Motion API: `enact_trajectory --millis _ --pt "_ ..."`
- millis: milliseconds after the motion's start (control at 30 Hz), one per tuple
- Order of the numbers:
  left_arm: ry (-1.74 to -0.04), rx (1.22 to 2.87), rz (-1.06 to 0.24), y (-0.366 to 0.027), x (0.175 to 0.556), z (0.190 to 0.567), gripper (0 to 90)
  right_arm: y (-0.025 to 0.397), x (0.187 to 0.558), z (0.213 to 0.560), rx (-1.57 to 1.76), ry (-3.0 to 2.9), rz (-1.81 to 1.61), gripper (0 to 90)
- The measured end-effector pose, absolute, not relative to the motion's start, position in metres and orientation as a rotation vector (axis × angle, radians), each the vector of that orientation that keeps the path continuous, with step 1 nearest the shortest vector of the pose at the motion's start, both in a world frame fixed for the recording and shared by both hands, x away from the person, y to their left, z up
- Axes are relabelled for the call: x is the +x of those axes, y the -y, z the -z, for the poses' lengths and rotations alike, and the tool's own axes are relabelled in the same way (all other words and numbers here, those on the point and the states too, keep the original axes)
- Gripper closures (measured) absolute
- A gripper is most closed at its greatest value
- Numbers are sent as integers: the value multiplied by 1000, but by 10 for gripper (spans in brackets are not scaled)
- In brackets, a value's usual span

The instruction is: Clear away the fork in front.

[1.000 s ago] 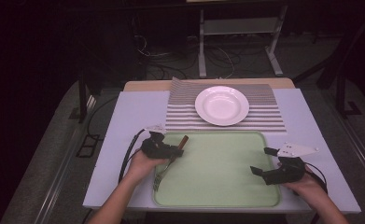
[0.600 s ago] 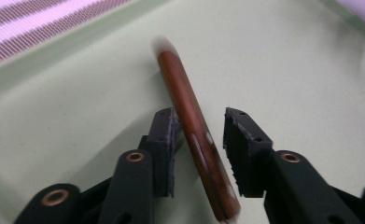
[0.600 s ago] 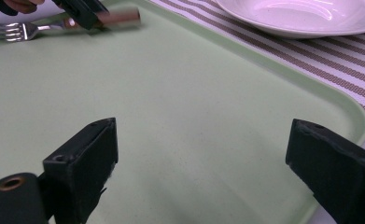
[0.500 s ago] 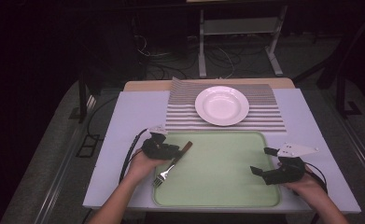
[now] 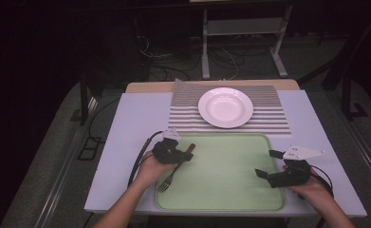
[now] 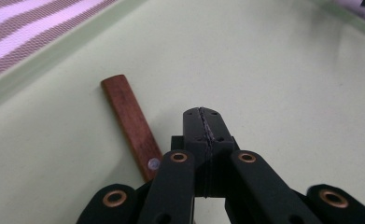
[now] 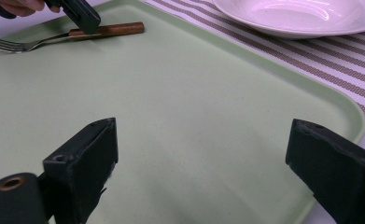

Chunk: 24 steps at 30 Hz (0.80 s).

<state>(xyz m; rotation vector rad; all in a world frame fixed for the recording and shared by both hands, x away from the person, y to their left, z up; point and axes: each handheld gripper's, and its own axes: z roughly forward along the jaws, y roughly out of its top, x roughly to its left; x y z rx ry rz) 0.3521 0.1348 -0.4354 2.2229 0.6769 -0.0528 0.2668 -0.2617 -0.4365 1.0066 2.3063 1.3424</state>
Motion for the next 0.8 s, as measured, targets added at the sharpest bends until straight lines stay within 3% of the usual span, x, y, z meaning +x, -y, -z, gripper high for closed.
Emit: enact_trajectory --millis 367,800 --pt "-694 2273 35 -136 355 443 894 266 267 436 1007 -2304 -1341 93" --pt "-792 2279 -53 -175 359 439 888 259 265 435 991 -2308 -1325 92"
